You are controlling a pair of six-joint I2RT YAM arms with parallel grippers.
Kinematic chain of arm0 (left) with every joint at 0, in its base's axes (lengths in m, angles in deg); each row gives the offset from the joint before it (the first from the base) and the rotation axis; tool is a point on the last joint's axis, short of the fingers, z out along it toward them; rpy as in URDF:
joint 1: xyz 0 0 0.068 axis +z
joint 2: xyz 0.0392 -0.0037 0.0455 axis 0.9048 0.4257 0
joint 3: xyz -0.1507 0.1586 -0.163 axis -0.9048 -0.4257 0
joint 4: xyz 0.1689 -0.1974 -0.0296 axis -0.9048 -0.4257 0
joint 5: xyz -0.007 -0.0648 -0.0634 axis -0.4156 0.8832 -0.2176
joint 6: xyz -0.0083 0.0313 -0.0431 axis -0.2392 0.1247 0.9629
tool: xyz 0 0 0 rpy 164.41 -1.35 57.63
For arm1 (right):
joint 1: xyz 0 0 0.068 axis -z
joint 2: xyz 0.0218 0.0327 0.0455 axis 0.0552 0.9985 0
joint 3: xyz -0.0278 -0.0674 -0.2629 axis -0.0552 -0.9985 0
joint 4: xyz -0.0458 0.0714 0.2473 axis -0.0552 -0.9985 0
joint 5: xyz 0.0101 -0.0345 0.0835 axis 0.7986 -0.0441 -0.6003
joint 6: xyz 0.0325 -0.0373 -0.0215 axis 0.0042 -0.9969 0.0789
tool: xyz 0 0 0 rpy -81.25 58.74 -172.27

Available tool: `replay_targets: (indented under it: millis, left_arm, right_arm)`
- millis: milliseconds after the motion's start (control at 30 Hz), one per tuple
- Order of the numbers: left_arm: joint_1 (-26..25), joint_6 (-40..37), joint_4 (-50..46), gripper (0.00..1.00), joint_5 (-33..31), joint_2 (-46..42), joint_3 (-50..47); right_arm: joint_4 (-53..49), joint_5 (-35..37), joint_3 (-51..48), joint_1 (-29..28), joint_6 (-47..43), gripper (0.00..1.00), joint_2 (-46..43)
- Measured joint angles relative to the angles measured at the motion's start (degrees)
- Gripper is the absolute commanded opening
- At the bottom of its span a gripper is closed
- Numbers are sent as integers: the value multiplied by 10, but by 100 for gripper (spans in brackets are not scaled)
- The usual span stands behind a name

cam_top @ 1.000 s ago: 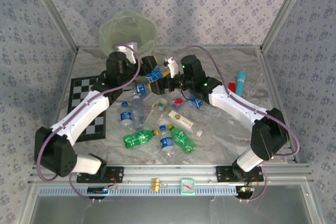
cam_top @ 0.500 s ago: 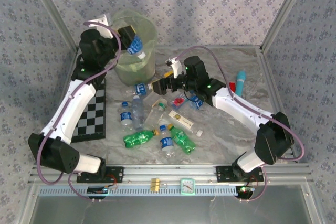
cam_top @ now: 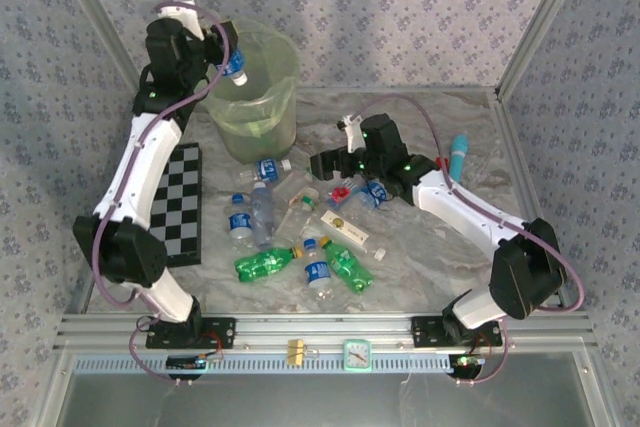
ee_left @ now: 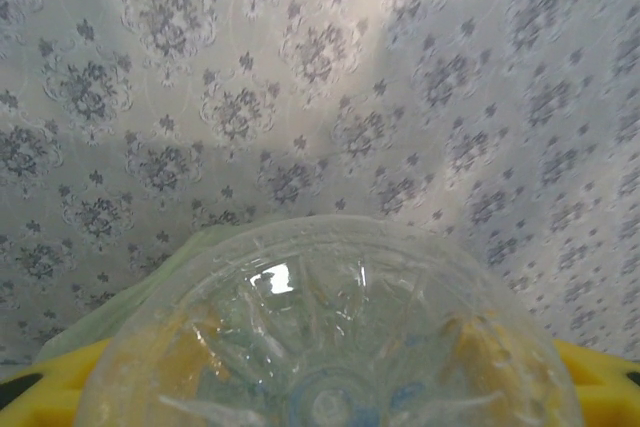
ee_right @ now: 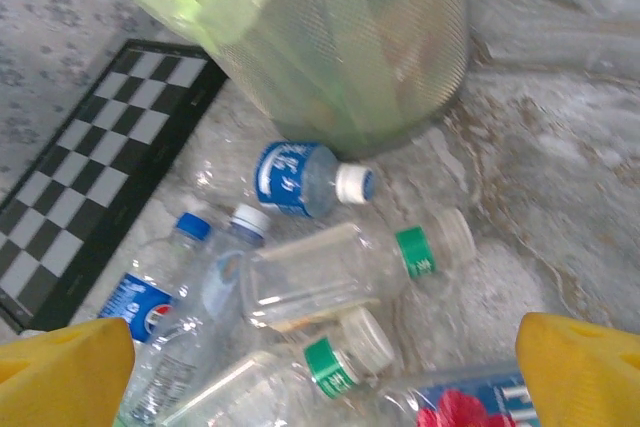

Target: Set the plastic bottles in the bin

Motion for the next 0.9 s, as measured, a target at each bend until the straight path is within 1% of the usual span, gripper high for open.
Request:
replay_targets:
  millis: [133,367,567,600,667,800,900]
  left_arm:
    - [0,-18,-33,43,-8,45,27]
    - [0,-28,-93,44,-12,99,33]
    - [0,-27,-134,46,-8,132,32]
    - [0,-27,-139,48,-7,134,31]
    - [0,-27,-142,57,-7,135,30]
    - [0,-26,-143,79,-2,135,30]
    - [0,-19,-144,88,4,135,30]
  right_arm:
    - [-13,13,-17,10,7,100,-8]
    - [-17,26,-29,21,16,100,-32]
    - [-15,30,-37,28,24,100,-35]
    - [-16,30,-39,30,27,100,-35]
    - [-15,30,-42,32,30,100,-35]
    - [-17,36,-45,35,38,100,-35]
    - [-17,44,-47,40,48,100,-35]
